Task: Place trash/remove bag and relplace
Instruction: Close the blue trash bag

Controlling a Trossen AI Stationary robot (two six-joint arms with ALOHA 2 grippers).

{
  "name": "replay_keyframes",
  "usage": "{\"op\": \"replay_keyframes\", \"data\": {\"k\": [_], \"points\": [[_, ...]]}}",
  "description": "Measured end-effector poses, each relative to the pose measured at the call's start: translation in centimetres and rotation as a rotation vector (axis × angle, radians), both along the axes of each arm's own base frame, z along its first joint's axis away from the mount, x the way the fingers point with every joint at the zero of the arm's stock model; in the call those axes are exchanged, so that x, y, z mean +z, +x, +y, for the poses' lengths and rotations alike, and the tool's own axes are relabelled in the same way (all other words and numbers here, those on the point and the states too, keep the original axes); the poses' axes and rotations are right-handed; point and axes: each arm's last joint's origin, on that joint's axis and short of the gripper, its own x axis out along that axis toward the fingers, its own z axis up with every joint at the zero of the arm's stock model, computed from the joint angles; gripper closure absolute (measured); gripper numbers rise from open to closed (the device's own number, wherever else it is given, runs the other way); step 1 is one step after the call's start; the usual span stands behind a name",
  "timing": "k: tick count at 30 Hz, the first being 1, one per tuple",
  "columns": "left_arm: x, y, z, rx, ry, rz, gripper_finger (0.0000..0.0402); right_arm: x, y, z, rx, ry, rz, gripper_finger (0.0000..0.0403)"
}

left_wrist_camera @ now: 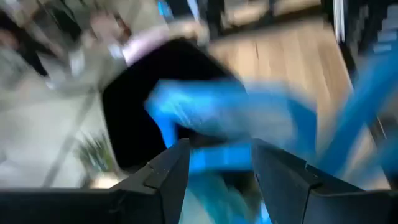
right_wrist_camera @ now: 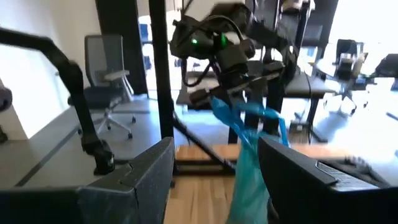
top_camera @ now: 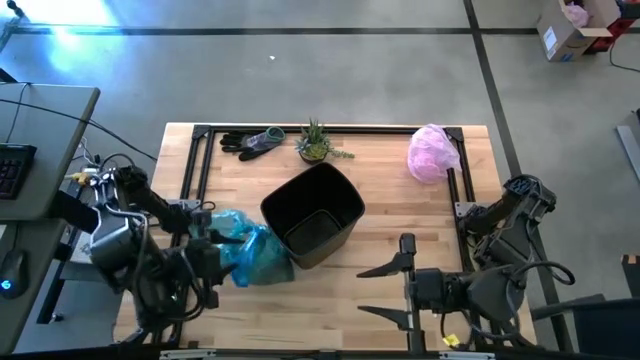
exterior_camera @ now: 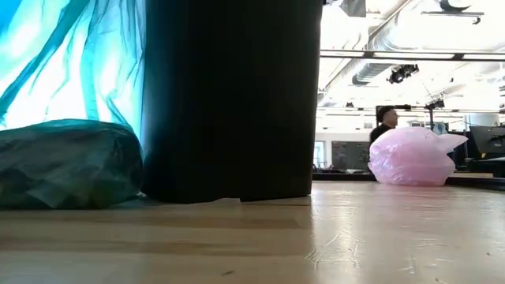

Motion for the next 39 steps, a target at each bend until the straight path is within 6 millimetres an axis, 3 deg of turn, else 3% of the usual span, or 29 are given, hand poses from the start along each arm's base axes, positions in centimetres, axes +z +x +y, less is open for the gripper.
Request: {"op": "replay_keyframes", "data": {"k": [7, 11, 21, 33, 39], "points": [[-4.5, 0.1, -0.8, 0.01, -0.124, 0.302, 0.0244, -2.1, 0.8, -0.9, -0.006, -0.006, 0.163, 0.0183], [-6.7, 0.1, -1.0, 0.052, -0.104, 0.356, 0.0245, -4.4, 2.3, -1.0, 0.003, -0.033, 0.291, 0.0183], [-9.2, -0.3, -1.2, 0.196, -0.23, 0.444, 0.0245, -10.8, 7.0, 1.9, 0.165, -0.076, 0.476, 0.0183], [-19.0, -1.1, 0.5, 0.487, -0.215, 0.659, 0.0245, -16.4, 11.0, 3.1, 0.14, -0.132, 0.544, 0.0183], [-21.5, -1.4, -0.5, 0.466, -0.348, 0.651, 0.0245, -18.4, 12.8, 2.5, 0.079, -0.151, 0.549, 0.0183]]}}
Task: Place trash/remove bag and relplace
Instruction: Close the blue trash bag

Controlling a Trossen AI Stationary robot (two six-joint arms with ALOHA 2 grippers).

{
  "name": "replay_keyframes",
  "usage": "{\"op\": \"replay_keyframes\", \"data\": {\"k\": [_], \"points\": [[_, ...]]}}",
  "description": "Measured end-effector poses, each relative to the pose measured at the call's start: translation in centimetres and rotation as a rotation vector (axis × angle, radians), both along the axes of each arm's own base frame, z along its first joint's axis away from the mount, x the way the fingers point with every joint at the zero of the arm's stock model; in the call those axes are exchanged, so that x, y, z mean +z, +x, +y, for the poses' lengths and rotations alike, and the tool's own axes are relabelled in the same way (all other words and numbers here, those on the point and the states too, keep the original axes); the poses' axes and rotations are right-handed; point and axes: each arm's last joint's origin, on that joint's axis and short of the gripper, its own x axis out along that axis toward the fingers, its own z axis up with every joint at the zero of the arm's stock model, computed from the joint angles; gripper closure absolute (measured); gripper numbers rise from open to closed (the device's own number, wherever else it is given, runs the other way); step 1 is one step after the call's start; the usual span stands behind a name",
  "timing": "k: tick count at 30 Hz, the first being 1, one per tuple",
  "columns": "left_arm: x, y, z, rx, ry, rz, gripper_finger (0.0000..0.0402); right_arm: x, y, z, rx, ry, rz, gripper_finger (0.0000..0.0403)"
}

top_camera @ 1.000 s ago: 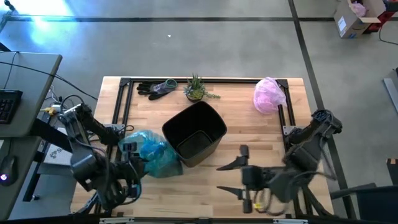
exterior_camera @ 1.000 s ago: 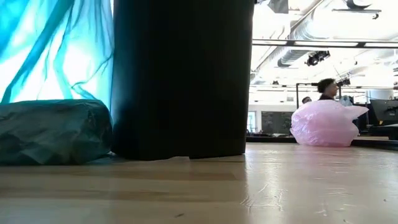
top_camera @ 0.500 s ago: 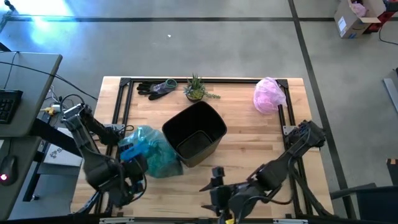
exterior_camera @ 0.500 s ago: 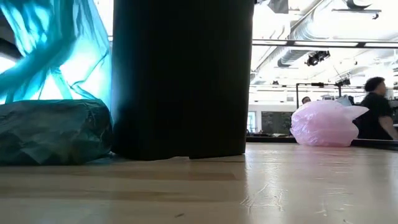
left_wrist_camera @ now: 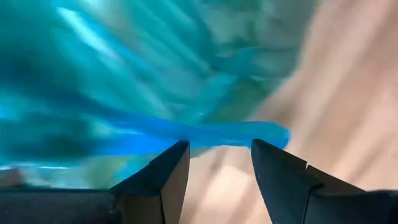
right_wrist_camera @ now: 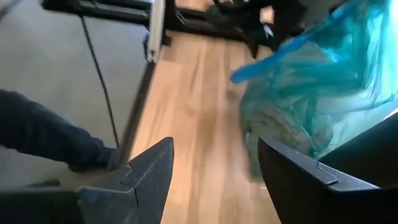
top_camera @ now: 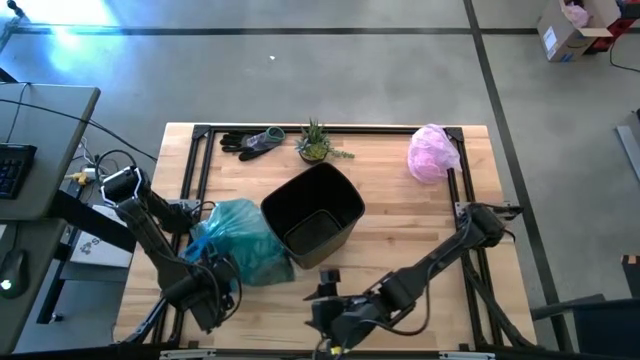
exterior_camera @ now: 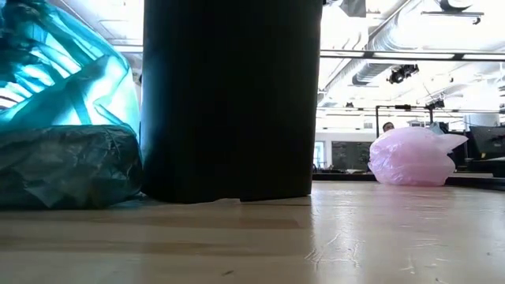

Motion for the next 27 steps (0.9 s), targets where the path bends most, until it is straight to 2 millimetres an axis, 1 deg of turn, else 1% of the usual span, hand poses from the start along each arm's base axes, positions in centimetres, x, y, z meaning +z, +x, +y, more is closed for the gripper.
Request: {"op": "replay_keyframes", "data": {"k": [5, 6, 8, 11, 15, 17, 18, 20, 22, 24, 27], "points": [[-0.2, -0.2, -1.0, 0.019, -0.096, -0.002, 0.0245, -2.4, 1.7, -0.7, -0.03, -0.025, 0.034, 0.0183], [-0.1, -0.3, -1.2, 0.018, -0.114, -0.008, 0.0245, -2.8, 1.9, -0.7, -0.032, -0.027, 0.041, 0.0183], [0.9, -0.3, -2.0, 0.021, -0.154, -0.036, 0.0245, -3.5, 2.3, -0.8, -0.024, -0.026, 0.063, 0.0183], [3.5, 0.0, -3.6, -0.008, -0.219, -0.178, 0.0245, -3.7, 2.3, -0.8, -0.013, -0.021, 0.073, 0.0183], [8.7, 0.2, -5.9, -0.135, -0.259, -0.501, 0.0245, -3.2, 1.8, -0.6, 0.002, -0.031, 0.072, 0.0183], [11.3, 0.2, -6.6, -0.222, -0.216, -0.673, 0.0245, -3.2, 1.4, -0.4, 0.003, -0.038, 0.095, 0.0183], [12.4, 0.3, -6.7, -0.255, -0.166, -0.755, 0.0245, -3.3, 1.2, -0.4, -0.003, -0.04, 0.114, 0.0183], [13.9, 0.6, -6.4, -0.269, -0.03, -0.872, 0.0246, -3.7, 0.6, -0.4, -0.025, -0.051, 0.165, 0.0183], [14.3, 1.2, -5.1, -0.243, 0.131, -0.914, 0.0249, -4.1, -0.1, -0.3, -0.062, -0.066, 0.216, 0.0183], [14.1, 2.1, -3.3, -0.193, 0.258, -0.892, 0.0257, -4.4, -0.8, -0.1, -0.106, -0.073, 0.251, 0.0183], [12.8, 3.8, -0.1, -0.105, 0.358, -0.743, 0.0271, -4.7, -2.0, 0.4, -0.156, -0.073, 0.291, 0.0183]]}}
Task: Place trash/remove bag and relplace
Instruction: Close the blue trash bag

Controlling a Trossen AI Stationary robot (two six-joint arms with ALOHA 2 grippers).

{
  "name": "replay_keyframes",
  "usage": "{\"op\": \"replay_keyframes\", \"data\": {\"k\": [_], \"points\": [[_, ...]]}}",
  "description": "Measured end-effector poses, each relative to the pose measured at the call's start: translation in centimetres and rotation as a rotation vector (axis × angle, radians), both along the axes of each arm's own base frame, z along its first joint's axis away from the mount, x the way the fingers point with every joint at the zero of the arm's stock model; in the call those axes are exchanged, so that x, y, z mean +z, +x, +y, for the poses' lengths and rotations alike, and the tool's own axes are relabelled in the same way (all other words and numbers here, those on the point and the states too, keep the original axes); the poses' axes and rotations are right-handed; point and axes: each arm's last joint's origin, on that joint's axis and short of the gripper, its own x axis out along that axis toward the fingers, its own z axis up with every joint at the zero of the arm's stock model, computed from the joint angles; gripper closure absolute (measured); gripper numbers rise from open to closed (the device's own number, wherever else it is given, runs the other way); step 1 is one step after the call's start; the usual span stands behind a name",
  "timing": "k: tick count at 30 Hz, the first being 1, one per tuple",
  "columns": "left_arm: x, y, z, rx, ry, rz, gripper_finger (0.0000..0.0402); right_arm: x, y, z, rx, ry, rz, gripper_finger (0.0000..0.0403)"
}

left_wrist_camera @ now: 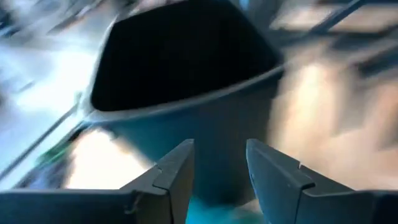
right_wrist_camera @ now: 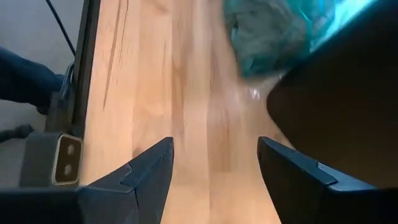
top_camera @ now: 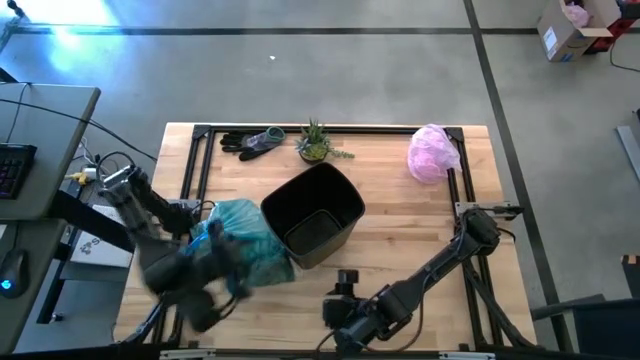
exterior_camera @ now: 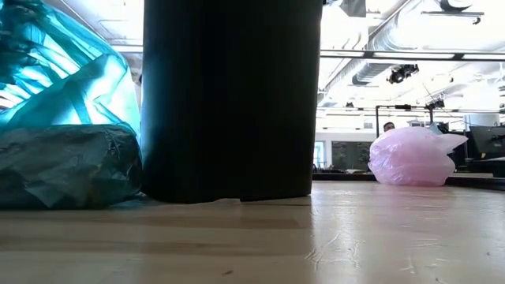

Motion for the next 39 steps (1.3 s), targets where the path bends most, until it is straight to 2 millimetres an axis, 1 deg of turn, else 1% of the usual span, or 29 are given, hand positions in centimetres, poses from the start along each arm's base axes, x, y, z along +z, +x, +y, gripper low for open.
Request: {"op": "replay_keyframes", "data": {"k": [2, 4, 7, 12, 16, 20, 23, 26, 28, 30, 33, 36, 39], "points": [[-1.7, 1.0, 2.0, 0.089, 0.015, 0.117, 0.028, -0.1, -0.8, 0.6, -0.027, -0.003, 0.002, 0.0183], [-3.5, 1.8, 3.5, 0.156, 0.018, 0.218, 0.0286, -0.1, -1.6, 1.3, -0.049, -0.011, -0.003, 0.0183], [-6.1, 2.6, 4.4, 0.172, -0.017, 0.332, 0.0291, -0.1, -2.6, 2.2, -0.077, -0.031, -0.022, 0.0183], [-10.4, 3.3, 4.5, 0.103, -0.135, 0.449, 0.0293, -0.2, -3.8, 2.7, -0.124, -0.075, -0.043, 0.0183], [-13.5, 2.6, 4.5, 0.12, -0.224, 0.486, 0.0293, -0.3, -4.6, 2.9, -0.154, -0.112, -0.04, 0.0183], [-15.5, 1.5, 4.0, 0.143, -0.299, 0.473, 0.0293, -0.4, -5.6, 3.1, -0.187, -0.132, -0.031, 0.0183], [-16.1, 1.0, 3.4, 0.132, -0.347, 0.468, 0.0293, -0.4, -6.4, 3.3, -0.223, -0.155, -0.048, 0.0183], [-16.0, 1.0, 2.7, 0.104, -0.375, 0.441, 0.0293, -0.4, -7.4, 3.5, -0.268, -0.174, -0.077, 0.0183], [-14.9, 1.2, 2.0, 0.061, -0.387, 0.378, 0.0293, -0.3, -7.9, 3.7, -0.302, -0.182, -0.106, 0.0183], [-13.2, 1.8, 1.2, 0.007, -0.387, 0.28, 0.0293, -0.3, -8.5, 3.8, -0.332, -0.19, -0.124, 0.0183], [-9.9, 2.3, 0.0, -0.084, -0.339, 0.122, 0.0293, -0.3, -9.4, 3.7, -0.383, -0.198, -0.131, 0.0183], [-6.7, 2.7, -1.2, -0.16, -0.257, -0.038, 0.0293, -0.2, -10.2, 3.5, -0.429, -0.215, -0.124, 0.0183], [-4.4, 3.1, -2.4, -0.226, -0.158, -0.159, 0.0293, -0.1, -10.9, 3.0, -0.486, -0.242, -0.119, 0.0183]]}}
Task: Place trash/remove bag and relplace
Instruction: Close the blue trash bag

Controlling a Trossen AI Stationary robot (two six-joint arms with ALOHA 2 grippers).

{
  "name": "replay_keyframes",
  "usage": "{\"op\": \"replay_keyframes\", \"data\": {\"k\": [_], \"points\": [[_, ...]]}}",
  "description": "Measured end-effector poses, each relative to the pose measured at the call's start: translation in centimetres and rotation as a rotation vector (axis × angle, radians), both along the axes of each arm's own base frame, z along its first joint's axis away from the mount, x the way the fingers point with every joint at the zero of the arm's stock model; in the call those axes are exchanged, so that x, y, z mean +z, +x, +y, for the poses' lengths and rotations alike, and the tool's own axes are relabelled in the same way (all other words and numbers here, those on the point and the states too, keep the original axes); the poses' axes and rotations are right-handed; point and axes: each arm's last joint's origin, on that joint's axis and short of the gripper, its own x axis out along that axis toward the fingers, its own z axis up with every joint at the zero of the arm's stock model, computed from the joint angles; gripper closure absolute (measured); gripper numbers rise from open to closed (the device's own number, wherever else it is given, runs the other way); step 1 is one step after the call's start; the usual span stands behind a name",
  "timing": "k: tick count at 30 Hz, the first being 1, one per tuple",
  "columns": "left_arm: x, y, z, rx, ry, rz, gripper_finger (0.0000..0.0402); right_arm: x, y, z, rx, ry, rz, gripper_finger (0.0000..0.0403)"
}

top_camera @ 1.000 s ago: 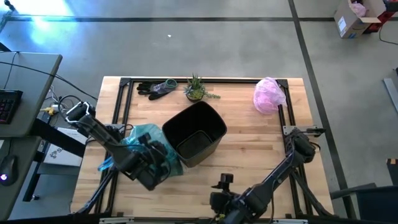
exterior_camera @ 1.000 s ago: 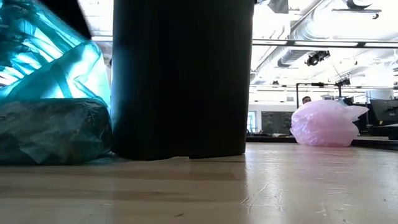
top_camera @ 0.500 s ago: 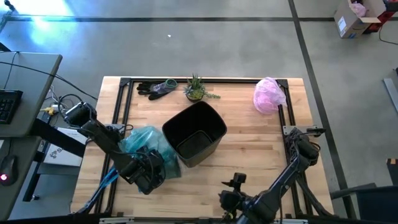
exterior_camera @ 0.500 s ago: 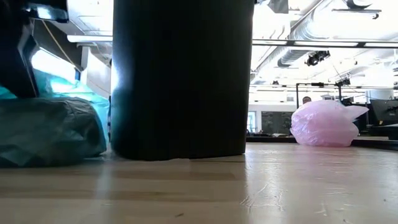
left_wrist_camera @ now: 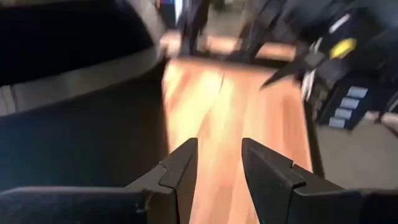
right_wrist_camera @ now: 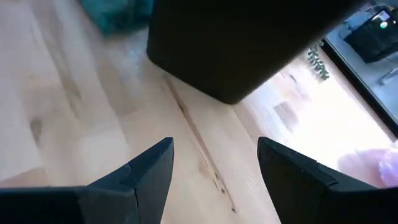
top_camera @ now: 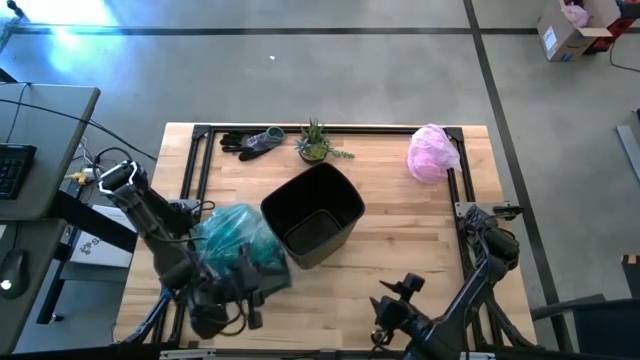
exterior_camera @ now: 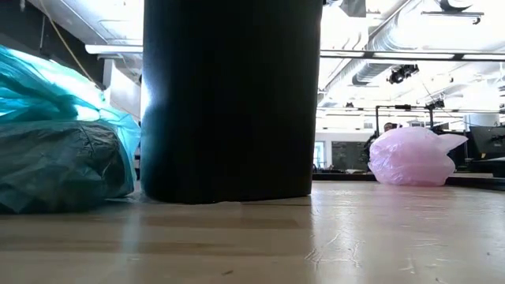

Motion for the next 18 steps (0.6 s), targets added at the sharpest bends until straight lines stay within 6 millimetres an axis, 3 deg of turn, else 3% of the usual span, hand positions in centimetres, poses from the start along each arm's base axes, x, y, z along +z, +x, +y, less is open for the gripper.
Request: {"op": "replay_keyframes", "data": {"k": [6, 14, 18], "points": [[2.2, 0.4, -1.3, -0.056, 0.118, -0.142, 0.0293, -2.4, 0.0, -1.6, -0.087, -0.025, 0.043, 0.0183], [1.6, 0.5, -1.6, -0.105, 0.151, -0.11, 0.0293, -9.0, -0.5, -4.5, -0.205, 0.048, 0.083, 0.0183], [1.4, 0.5, -1.7, -0.127, 0.157, -0.092, 0.0293, -11.0, -0.7, -7.3, -0.239, 0.087, 0.088, 0.0183]]}}
